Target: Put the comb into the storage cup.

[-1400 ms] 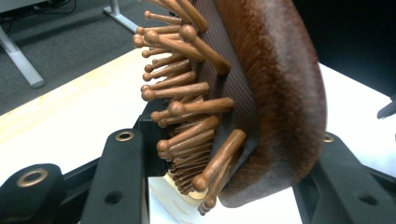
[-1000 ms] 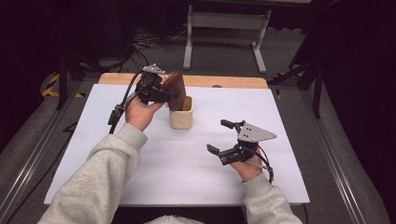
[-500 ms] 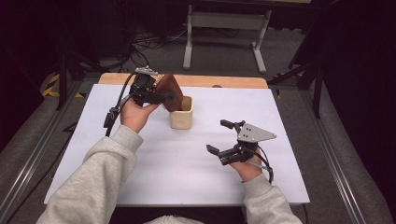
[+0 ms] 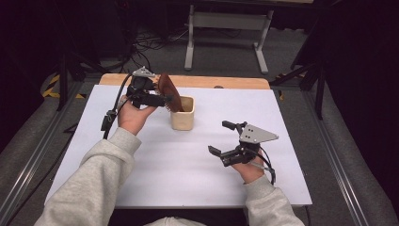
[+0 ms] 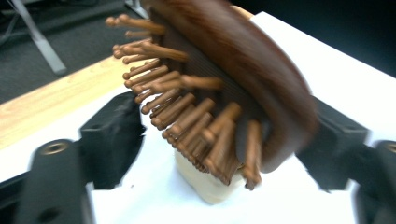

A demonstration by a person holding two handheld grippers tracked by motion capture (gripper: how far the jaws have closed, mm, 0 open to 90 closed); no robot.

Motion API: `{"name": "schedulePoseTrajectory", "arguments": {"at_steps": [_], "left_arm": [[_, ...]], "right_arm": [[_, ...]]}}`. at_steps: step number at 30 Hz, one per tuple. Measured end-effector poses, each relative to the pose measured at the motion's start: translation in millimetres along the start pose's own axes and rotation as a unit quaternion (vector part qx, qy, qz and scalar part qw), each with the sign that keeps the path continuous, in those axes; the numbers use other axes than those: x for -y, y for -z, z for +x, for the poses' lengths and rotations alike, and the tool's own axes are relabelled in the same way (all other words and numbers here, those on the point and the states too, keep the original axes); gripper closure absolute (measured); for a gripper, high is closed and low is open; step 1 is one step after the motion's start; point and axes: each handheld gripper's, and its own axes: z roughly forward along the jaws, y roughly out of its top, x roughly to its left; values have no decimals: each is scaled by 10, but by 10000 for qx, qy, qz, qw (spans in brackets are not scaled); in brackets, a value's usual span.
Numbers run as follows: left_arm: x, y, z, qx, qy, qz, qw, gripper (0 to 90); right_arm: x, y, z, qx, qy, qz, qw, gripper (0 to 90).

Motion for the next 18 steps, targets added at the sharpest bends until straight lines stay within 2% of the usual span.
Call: {"name": "schedulePoseTrajectory", "arguments": {"at_steps": [2, 8, 16, 18], "left_arm": [[5, 21, 10, -105, -51, -26, 9999, 113], [20, 133, 22, -88, -80, -156, 9998, 9], [81, 400, -88, -62, -449, -341, 9984, 0], [105, 518, -129, -37, -543, -494, 9973, 0]], "right_arm": [[-2, 2, 1, 3, 6, -15, 10000, 24], [2, 2, -8, 9, -19, -19, 10000, 24], [-16, 34, -27, 46, -10, -61, 10000, 24], [-27, 45, -31, 63, 5, -77, 10000, 23]]}}
